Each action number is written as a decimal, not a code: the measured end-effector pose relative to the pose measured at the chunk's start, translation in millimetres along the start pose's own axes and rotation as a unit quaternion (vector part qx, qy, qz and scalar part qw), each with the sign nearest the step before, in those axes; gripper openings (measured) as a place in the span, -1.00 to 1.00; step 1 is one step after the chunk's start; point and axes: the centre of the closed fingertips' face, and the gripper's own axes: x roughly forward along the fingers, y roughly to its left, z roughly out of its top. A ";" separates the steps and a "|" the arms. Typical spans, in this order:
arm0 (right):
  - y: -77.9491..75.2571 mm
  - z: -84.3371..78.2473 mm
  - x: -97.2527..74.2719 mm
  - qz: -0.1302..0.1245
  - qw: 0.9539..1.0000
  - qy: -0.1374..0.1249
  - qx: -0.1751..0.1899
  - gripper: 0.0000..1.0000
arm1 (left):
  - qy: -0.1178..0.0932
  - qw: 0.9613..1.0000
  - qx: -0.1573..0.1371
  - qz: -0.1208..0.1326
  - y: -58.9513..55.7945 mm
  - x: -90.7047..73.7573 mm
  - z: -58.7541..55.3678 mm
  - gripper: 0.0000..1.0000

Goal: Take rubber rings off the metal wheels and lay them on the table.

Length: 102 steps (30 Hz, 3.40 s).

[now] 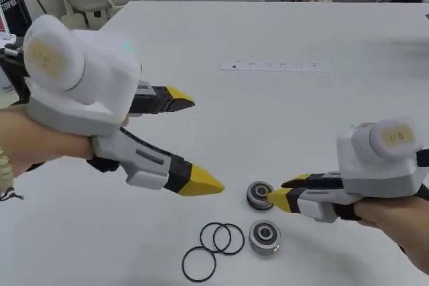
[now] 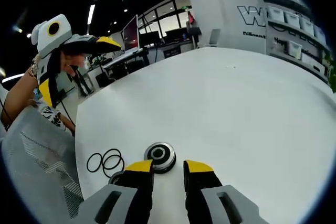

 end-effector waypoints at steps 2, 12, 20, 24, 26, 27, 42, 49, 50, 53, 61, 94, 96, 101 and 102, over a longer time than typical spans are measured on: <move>-0.3 -0.3 -0.2 -0.001 1.000 0.000 0.002 -0.60 | 0.001 1.000 -0.003 -0.005 -2.8 2.7 -2.2 0.57; 0.7 -2.2 0.8 -0.001 1.000 0.004 -0.002 -0.61 | 0.009 1.000 -0.017 -0.014 -13.3 7.4 -14.9 0.57; 1.1 -2.0 0.9 0.000 1.000 0.004 -0.005 -0.61 | 0.004 1.000 -0.023 -0.009 -12.1 6.5 -14.3 0.57; 0.8 -1.6 0.8 -0.001 1.000 0.004 -0.006 -0.61 | 0.002 1.000 -0.026 -0.007 -10.5 6.3 -14.5 0.56; 1.2 -1.6 0.9 0.000 1.000 0.004 -0.006 -0.60 | 0.001 1.000 -0.027 -0.005 -9.3 6.1 -15.2 0.56; 1.2 -1.8 0.9 0.000 1.000 0.004 -0.007 -0.61 | 0.000 1.000 -0.028 -0.003 -8.1 6.1 -15.6 0.55; 6.5 -5.4 3.6 0.009 1.000 0.012 -0.021 -0.58 | -0.042 0.997 -0.065 0.015 -1.2 33.4 -8.6 0.30; 5.9 -5.7 4.1 0.011 1.000 0.012 -0.021 -0.57 | -0.055 0.997 -0.059 0.007 -0.2 49.6 3.3 0.23; 6.1 -5.9 4.1 0.012 1.000 0.013 -0.022 -0.57 | -0.054 0.997 -0.057 0.007 0.4 52.4 3.8 0.21; 6.6 -6.4 4.1 0.013 0.999 0.014 -0.025 -0.56 | -0.054 0.997 -0.055 0.009 2.1 63.7 4.7 0.14; 7.2 -8.7 4.3 0.015 0.999 0.020 -0.030 -0.55 | -0.035 0.997 -0.062 -0.012 -10.5 92.4 -10.2 -0.07; 10.7 -18.4 11.0 0.015 0.996 0.036 -0.084 -0.68 | -0.008 0.997 -0.077 -0.003 -24.9 119.8 -49.5 -0.78; 11.4 -18.5 11.2 0.013 0.994 0.039 -0.102 -0.70 | -0.010 0.997 -0.079 -0.001 -25.0 119.6 -50.0 -0.78; 10.5 -19.1 9.2 0.015 0.993 0.045 -0.113 -0.81 | -0.010 0.997 -0.083 0.004 -24.8 118.6 -50.3 -0.82; 10.3 -19.4 8.6 0.015 0.992 0.045 -0.115 -0.88 | -0.003 0.996 -0.084 0.010 -22.8 117.7 -53.8 -0.83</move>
